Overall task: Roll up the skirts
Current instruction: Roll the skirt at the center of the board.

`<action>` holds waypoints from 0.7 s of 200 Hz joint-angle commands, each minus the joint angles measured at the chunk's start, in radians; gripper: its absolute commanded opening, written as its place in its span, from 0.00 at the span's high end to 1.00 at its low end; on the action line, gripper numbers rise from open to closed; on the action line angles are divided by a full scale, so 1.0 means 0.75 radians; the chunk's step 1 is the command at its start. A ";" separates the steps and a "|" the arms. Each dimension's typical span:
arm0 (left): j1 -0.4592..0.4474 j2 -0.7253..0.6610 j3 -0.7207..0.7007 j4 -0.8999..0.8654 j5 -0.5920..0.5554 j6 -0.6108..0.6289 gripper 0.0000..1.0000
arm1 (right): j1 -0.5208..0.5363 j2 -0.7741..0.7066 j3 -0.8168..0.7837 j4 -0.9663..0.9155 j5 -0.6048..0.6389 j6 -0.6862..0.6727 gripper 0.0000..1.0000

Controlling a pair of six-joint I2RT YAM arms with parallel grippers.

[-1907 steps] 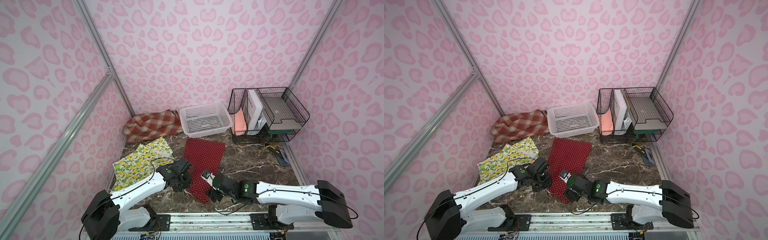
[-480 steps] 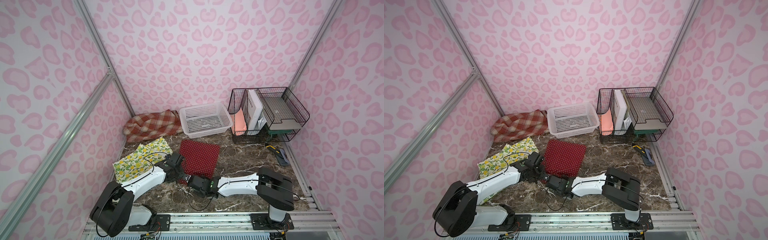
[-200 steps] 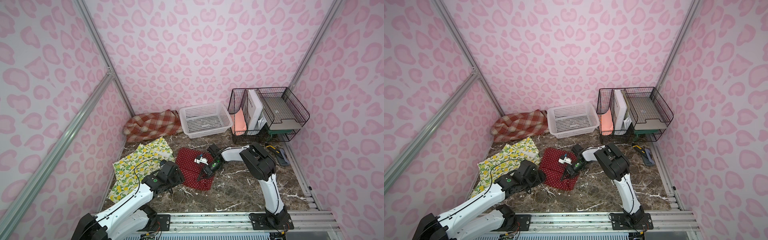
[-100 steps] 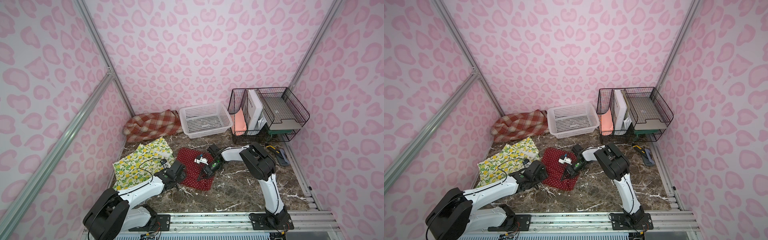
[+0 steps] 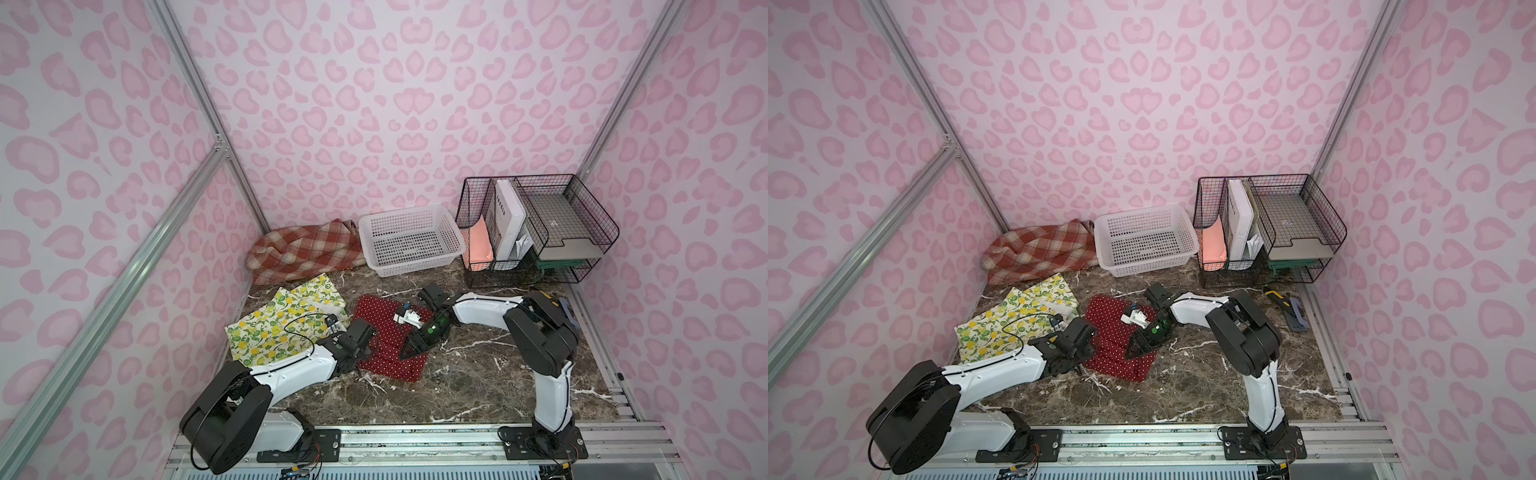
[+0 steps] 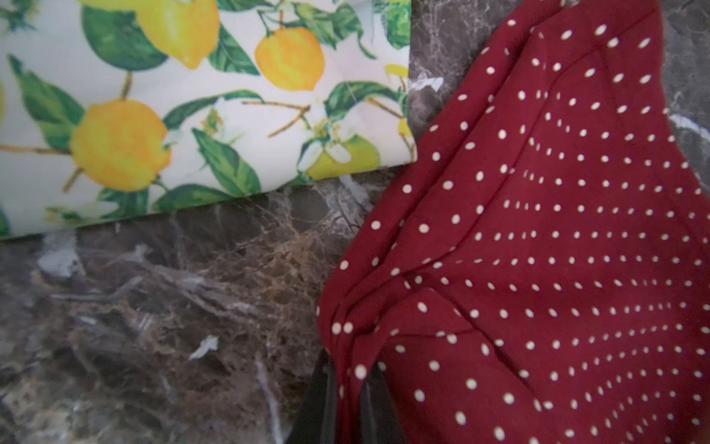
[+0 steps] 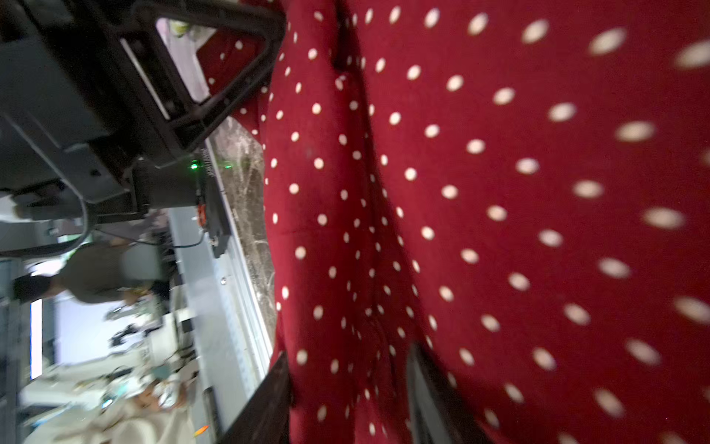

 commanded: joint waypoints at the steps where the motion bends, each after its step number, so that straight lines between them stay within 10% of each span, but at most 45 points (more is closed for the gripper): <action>1: -0.010 0.022 0.014 -0.208 0.062 0.059 1.00 | 0.060 -0.130 0.022 -0.171 0.443 0.037 0.44; 58: -0.028 0.001 0.058 -0.267 0.066 0.089 1.00 | 0.375 -0.462 0.028 -0.171 0.924 0.100 0.51; 91: -0.031 -0.013 0.055 -0.277 0.062 0.085 1.00 | 0.437 -0.532 -0.076 0.036 0.729 0.128 0.75; 140: -0.032 -0.022 0.040 -0.256 0.084 0.070 1.00 | 0.442 -0.405 -0.160 0.253 0.622 0.166 0.80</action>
